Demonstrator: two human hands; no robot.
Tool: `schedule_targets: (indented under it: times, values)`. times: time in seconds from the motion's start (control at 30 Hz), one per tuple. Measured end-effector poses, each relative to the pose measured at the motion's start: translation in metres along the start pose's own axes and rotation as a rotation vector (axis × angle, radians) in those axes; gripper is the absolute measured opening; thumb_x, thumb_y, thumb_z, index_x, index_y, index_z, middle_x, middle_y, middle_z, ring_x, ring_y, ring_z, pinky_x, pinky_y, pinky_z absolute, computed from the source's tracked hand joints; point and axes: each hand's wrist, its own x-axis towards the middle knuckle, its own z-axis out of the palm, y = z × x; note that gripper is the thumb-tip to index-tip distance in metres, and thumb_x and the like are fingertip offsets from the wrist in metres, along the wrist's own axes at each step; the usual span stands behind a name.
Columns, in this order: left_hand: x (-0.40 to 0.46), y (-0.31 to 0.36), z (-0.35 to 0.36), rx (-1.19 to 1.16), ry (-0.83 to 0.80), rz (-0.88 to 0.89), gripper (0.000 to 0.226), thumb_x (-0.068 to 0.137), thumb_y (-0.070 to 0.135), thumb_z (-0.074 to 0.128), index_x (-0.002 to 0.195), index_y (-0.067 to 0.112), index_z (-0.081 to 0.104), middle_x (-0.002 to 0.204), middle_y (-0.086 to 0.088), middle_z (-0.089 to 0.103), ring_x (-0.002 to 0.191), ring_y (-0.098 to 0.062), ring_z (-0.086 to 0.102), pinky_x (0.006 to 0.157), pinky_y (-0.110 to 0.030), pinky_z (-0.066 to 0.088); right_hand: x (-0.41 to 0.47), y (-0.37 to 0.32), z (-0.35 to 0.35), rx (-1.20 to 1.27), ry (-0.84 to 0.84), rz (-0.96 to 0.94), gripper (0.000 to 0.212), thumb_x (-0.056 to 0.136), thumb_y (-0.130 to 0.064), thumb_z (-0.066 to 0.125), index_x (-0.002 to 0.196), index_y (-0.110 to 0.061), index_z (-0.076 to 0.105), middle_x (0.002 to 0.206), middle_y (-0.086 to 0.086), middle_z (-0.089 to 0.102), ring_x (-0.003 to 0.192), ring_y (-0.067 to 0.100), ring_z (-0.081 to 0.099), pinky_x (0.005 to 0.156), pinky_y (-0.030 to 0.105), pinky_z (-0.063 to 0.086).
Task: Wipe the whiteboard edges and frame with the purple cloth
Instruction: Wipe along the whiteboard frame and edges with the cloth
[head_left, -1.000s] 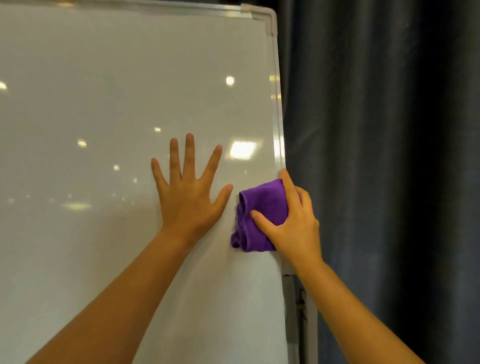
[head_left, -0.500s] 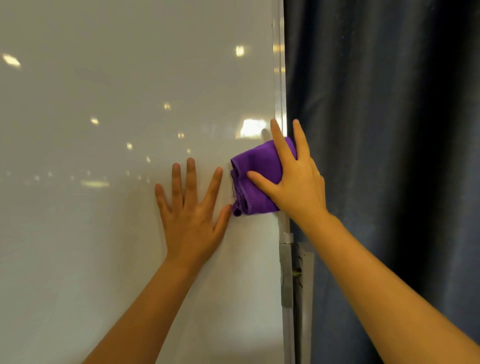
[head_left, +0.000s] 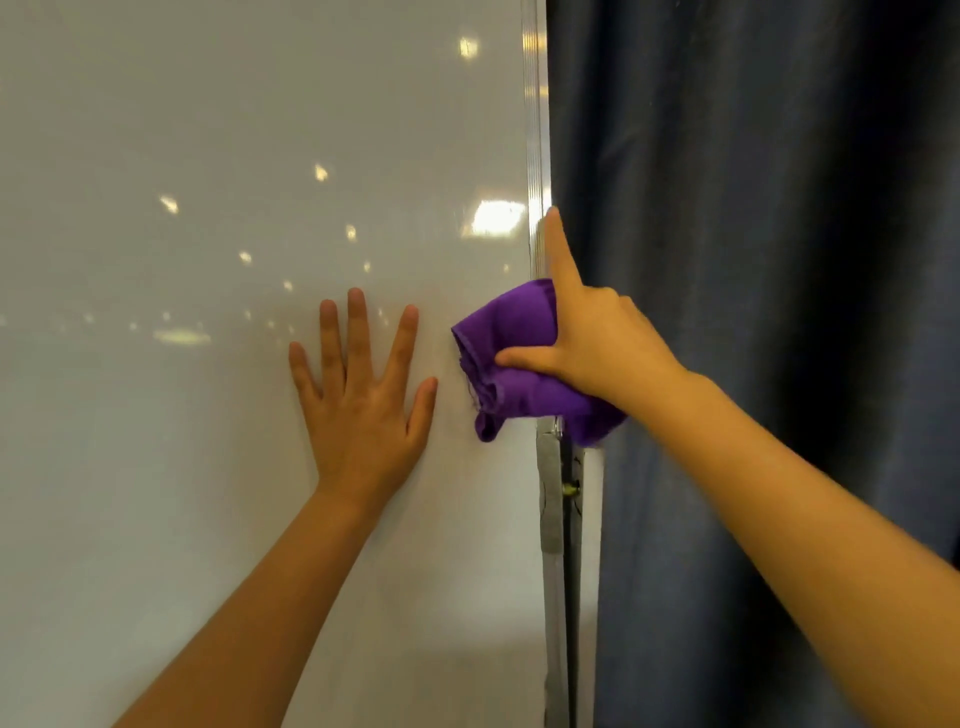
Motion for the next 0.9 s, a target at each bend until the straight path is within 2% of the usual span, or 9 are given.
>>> schedule_targets:
  times: [0.07,0.1,0.13,0.2,0.23,0.33,0.47,0.73,0.9]
  values:
    - [-0.002,0.003,0.0,-0.012,0.008,0.003,0.062,0.094,0.054,0.018,0.149,0.029,0.005,0.158,-0.013,0.005,0.145,-0.032,-0.001,0.114,-0.053,0.0,-0.001,-0.003,-0.007,-0.147,0.013,0.021,0.119,0.066,-0.072,0.058,0.142,-0.026,-0.021,0.077,0.002,0.056,0.05,0.006,0.042,0.046,0.021,0.034]
    - [-0.003,0.004,-0.001,-0.017,0.009,0.008,0.062,0.094,0.054,0.017,0.15,0.029,0.005,0.158,-0.013,0.005,0.145,-0.032,-0.001,0.114,-0.053,-0.001,-0.007,-0.004,-0.005,-0.194,0.047,0.049,0.118,0.065,-0.076,0.053,0.143,-0.025,-0.018,0.077,0.0,0.054,0.05,0.007,0.043,0.045,0.02,0.031]
    - [-0.003,0.005,-0.001,-0.019,0.012,0.009,0.062,0.094,0.054,0.017,0.149,0.03,0.005,0.158,-0.013,0.005,0.145,-0.032,-0.001,0.114,-0.052,-0.001,-0.016,-0.005,0.0,-0.21,0.073,0.077,0.115,0.065,-0.079,0.049,0.144,-0.027,-0.016,0.084,0.002,0.057,0.057,0.012,0.05,0.047,0.021,0.034]
    - [-0.004,0.006,-0.002,-0.03,0.007,0.015,0.062,0.094,0.055,0.017,0.149,0.03,0.005,0.158,-0.013,0.005,0.145,-0.032,-0.001,0.114,-0.053,-0.001,-0.045,-0.009,0.018,-0.147,0.082,0.142,0.105,0.066,-0.08,0.045,0.144,-0.035,-0.009,0.116,0.007,0.057,0.091,0.024,0.059,0.063,0.033,0.047]
    - [-0.004,0.006,-0.003,-0.034,0.004,0.021,0.062,0.094,0.055,0.018,0.149,0.03,0.006,0.158,-0.013,0.004,0.145,-0.033,-0.001,0.113,-0.053,-0.001,-0.06,-0.012,0.028,-0.1,0.077,0.174,0.099,0.068,-0.078,0.046,0.144,-0.039,-0.003,0.129,0.008,0.049,0.107,0.028,0.053,0.073,0.04,0.049]
    - [-0.006,0.0,-0.005,-0.032,-0.017,0.058,0.062,0.093,0.055,0.017,0.149,0.031,0.006,0.158,-0.014,0.003,0.144,-0.035,-0.002,0.113,-0.055,-0.002,-0.086,-0.026,0.05,-0.124,0.132,0.204,0.085,0.07,-0.074,0.046,0.142,-0.039,0.017,0.142,0.007,0.038,0.126,0.032,0.038,0.088,0.051,0.047]
    - [-0.026,-0.013,-0.005,-0.031,-0.041,0.157,0.062,0.093,0.055,0.022,0.149,0.032,0.008,0.157,-0.014,0.003,0.144,-0.036,-0.002,0.112,-0.058,0.0,-0.095,-0.037,0.06,-0.232,0.204,0.217,0.081,0.071,-0.074,0.044,0.14,-0.034,0.027,0.141,0.009,0.041,0.127,0.035,0.038,0.092,0.055,0.042]
    - [-0.083,-0.047,0.001,-0.009,-0.072,0.325,0.063,0.091,0.055,0.027,0.149,0.032,0.014,0.158,-0.012,0.003,0.145,-0.032,-0.001,0.112,-0.057,-0.006,-0.152,-0.049,0.094,-0.353,0.263,0.26,0.082,0.075,-0.075,0.037,0.144,-0.031,0.023,0.152,0.006,0.024,0.136,0.033,0.02,0.102,0.057,0.026]
    - [-0.116,-0.049,0.01,-0.019,-0.121,0.32,0.062,0.09,0.056,0.022,0.148,0.032,0.017,0.158,-0.012,0.002,0.144,-0.035,-0.001,0.111,-0.057,-0.009,-0.189,-0.061,0.129,-0.311,0.286,0.34,0.073,0.078,-0.072,0.034,0.14,-0.033,0.029,0.144,0.006,0.03,0.13,0.033,0.026,0.1,0.059,0.027]
